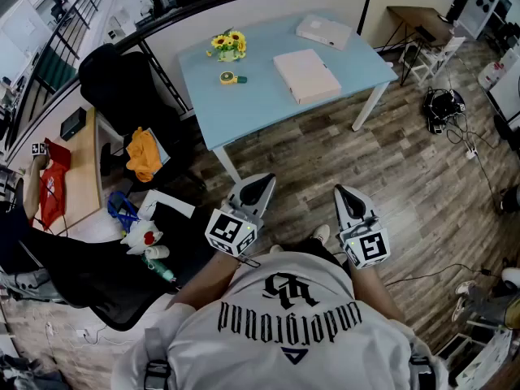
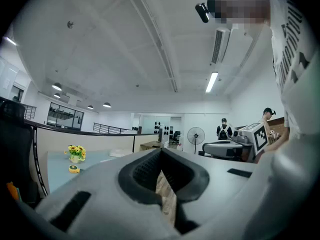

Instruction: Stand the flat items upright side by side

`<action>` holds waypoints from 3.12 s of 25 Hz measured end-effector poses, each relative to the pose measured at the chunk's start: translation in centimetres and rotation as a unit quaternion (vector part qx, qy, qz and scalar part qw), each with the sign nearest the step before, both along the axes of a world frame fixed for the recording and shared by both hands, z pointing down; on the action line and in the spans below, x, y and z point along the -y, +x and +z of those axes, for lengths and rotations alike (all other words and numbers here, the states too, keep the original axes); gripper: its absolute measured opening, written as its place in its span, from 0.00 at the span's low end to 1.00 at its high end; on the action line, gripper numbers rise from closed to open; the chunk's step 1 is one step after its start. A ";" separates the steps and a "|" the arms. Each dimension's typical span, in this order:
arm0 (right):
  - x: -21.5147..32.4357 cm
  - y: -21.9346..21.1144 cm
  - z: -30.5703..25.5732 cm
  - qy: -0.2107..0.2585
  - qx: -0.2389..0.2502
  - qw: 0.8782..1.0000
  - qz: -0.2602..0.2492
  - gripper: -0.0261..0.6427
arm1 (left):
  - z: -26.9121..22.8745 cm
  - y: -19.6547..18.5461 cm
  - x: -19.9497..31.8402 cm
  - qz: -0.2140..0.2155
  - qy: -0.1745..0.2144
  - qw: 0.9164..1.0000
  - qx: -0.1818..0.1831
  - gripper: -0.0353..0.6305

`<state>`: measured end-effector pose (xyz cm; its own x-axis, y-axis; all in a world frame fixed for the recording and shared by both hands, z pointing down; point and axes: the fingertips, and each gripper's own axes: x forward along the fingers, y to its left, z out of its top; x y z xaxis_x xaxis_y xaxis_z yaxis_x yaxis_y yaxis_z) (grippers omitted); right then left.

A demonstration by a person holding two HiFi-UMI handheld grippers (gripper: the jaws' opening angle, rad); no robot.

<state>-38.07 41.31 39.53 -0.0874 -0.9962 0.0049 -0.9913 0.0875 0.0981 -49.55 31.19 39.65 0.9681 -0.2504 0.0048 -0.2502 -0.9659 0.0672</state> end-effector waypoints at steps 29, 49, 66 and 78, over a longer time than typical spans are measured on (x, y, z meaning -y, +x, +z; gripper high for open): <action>4.8 14.9 1.4 -0.018 0.046 0.997 -0.055 0.24 | 0.8 15.1 3.7 -0.039 0.001 0.999 0.013 0.32; 7.6 29.9 4.1 -0.055 0.086 0.993 -0.051 0.48 | 2.9 32.9 7.3 -0.019 -0.017 0.999 0.027 0.51; 26.9 36.0 3.8 -0.075 0.090 0.992 -0.045 0.48 | 2.4 39.6 26.9 -0.011 -0.027 0.999 0.022 0.52; 42.5 36.1 5.4 -0.116 0.088 0.986 -0.079 0.49 | 5.2 36.8 40.4 -0.066 -0.074 0.994 0.045 0.53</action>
<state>-1.96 -1.21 44.96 -0.2618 -0.9438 0.2018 -0.9633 0.2428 -0.1143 -12.76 -9.16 44.87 0.9205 -0.3660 0.1367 -0.3863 -0.9052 0.1773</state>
